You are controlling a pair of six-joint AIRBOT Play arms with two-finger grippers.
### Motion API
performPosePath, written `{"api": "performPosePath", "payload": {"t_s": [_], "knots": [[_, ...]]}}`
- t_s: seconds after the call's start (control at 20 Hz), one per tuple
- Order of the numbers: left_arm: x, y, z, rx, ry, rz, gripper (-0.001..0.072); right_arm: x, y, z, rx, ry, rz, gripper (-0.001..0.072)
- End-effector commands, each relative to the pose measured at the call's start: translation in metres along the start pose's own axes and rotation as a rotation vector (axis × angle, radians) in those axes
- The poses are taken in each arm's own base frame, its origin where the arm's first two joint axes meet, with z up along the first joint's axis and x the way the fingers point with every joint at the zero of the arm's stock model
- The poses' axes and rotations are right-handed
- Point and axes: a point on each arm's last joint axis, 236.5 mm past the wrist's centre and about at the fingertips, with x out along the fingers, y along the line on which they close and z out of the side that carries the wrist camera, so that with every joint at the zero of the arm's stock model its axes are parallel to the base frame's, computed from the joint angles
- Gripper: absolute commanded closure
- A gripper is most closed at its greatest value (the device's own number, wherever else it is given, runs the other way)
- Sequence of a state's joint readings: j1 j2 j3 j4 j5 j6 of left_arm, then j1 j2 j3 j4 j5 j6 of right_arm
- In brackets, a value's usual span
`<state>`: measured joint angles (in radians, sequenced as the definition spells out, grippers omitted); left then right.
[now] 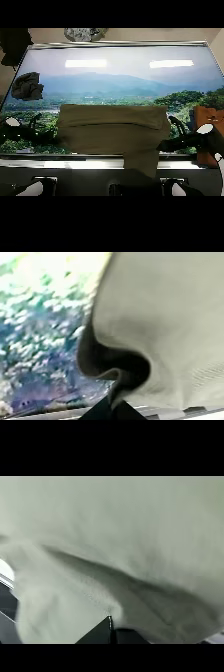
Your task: Fold the shirts.
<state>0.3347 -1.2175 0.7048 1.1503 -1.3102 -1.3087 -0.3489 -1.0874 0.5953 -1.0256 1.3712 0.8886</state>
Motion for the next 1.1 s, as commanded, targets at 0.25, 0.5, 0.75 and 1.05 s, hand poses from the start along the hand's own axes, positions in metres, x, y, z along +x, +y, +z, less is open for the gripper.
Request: {"api": "performPosePath", "payload": {"t_s": [0.25,0.5,0.75,1.05], "knots": [[-0.049,-0.029,0.051,0.051,-0.158,-0.042,0.0680,-0.052,0.001,0.065,-0.082,-0.144,-0.063,0.0674],[-0.067,-0.033,0.083,0.061,-0.205,-0.043,0.0680,-0.066,-0.013,0.117,-0.062,-0.239,-0.078,0.0674],[-0.066,-0.055,0.134,0.118,-0.213,-0.050,0.0681,-0.062,-0.015,0.189,-0.100,-0.329,-0.070,0.0674],[-0.050,-0.057,0.191,0.061,-0.176,-0.061,0.0680,-0.054,-0.045,0.243,-0.013,-0.359,-0.093,0.0673]]}}
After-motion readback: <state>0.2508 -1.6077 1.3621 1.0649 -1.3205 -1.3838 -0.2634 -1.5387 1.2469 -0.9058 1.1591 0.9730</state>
